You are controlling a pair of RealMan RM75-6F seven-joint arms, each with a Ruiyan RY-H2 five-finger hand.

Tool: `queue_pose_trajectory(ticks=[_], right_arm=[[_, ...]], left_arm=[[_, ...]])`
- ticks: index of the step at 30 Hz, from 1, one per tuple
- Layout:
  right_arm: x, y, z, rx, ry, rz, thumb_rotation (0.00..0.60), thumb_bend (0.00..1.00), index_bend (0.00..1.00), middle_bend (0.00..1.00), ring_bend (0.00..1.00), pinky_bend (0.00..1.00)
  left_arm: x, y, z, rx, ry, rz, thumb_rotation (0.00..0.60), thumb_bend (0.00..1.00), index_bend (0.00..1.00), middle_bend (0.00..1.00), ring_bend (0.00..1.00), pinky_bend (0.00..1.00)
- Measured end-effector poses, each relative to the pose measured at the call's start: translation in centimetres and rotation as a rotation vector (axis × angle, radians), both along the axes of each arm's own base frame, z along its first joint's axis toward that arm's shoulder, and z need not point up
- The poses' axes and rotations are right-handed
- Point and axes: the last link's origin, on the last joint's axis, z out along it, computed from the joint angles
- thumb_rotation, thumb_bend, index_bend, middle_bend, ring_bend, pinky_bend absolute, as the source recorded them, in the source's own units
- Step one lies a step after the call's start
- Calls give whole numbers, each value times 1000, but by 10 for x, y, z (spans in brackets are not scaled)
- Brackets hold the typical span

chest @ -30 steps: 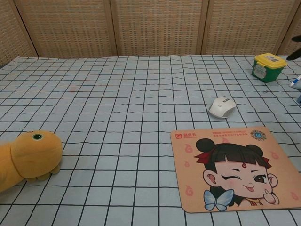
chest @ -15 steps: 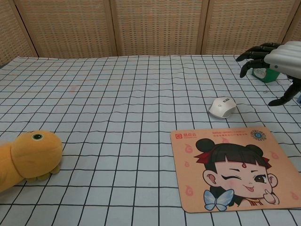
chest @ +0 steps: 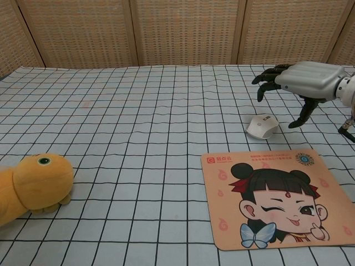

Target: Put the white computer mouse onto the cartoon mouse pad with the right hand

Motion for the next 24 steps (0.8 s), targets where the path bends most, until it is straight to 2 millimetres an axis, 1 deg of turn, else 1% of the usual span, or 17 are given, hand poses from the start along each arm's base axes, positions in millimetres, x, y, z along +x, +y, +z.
queue_pose_trajectory(ticks=[7, 11, 13, 24], right_arm=[[1, -2, -15, 30, 22, -1, 600, 182, 275, 96, 43, 83], [0, -6, -22, 41, 43, -12, 600, 181, 257, 66, 2, 42], [0, -8, -25, 42, 53, -13, 600, 181, 258, 63, 0, 37], [-1, -9, -36, 56, 62, -19, 600, 183, 339, 101, 0, 61]], left_arm=[[-3, 3, 0, -2, -3, 12, 600, 0, 0, 0, 0, 0], [-5, 4, -1, -4, -3, 20, 600, 0, 0, 0, 0, 0], [-5, 4, -1, -4, -2, 21, 600, 0, 0, 0, 0, 0], [-7, 6, -2, -5, 1, 29, 600, 0, 0, 0, 0, 0]])
